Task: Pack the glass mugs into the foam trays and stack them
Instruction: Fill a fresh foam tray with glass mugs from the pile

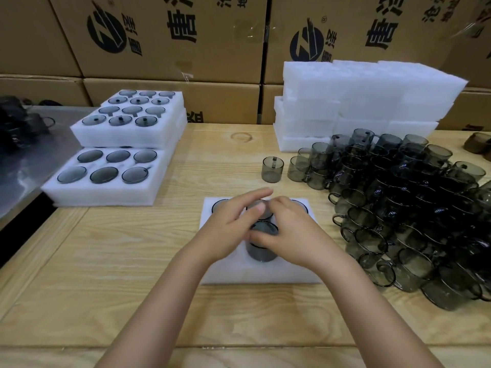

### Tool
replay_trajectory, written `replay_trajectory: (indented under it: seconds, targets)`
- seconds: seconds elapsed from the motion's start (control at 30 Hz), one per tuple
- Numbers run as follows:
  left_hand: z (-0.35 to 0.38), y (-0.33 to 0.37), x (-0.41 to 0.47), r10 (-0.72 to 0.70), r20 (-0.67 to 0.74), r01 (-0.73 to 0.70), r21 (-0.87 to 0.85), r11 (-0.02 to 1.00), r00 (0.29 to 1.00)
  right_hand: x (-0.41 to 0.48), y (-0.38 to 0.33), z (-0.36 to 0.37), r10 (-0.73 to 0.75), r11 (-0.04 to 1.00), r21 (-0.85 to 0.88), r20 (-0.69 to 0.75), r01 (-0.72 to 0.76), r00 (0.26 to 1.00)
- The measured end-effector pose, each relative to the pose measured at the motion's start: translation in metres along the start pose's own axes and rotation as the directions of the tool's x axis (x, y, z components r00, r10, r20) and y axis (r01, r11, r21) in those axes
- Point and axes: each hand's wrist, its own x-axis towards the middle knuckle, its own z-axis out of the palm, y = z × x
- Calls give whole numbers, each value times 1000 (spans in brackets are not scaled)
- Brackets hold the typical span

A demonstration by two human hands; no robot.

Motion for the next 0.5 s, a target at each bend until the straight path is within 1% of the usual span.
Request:
replay_trajectory:
  seconds: [0.03, 0.07, 0.1, 0.13, 0.17, 0.23, 0.27, 0.3, 0.37, 0.5]
  targets:
    - [4, 2, 4, 54, -17, -52, 76, 996, 998, 4, -3, 0, -69, 997, 14, -29, 69, 997]
    - [6, 4, 9, 102, -13, -99, 167, 981, 995, 10, -5, 1, -136, 990, -33, -34, 135, 990]
    - [6, 6, 14, 125, 15, -125, 267, 956, 992, 16, -6, 5, -198, 972, -132, -5, 195, 980]
    - [5, 6, 18, 111, 63, -127, 381, 916, 992, 19, -6, 10, -235, 940, -242, 49, 240, 971]
    - [4, 3, 22, 66, 123, -120, 504, 856, 990, 21, -4, 18, -239, 904, -338, 115, 264, 964]
    - [8, -6, 23, -52, 227, -123, 690, 714, 973, 21, 2, 31, -167, 871, -428, 207, 243, 964]
    - [11, -12, 20, -85, 249, -130, 731, 670, 965, 20, 6, 37, -131, 862, -454, 232, 226, 964]
    - [15, -16, 17, -95, 254, -134, 748, 650, 962, 19, 8, 41, -110, 841, -493, 247, 223, 963]
    - [18, -21, 12, -84, 238, -130, 753, 645, 968, 21, 12, 46, -97, 779, -581, 260, 236, 961]
    - [17, -23, 14, -67, 219, -133, 779, 613, 974, 24, 12, 48, -85, 741, -627, 268, 241, 960]
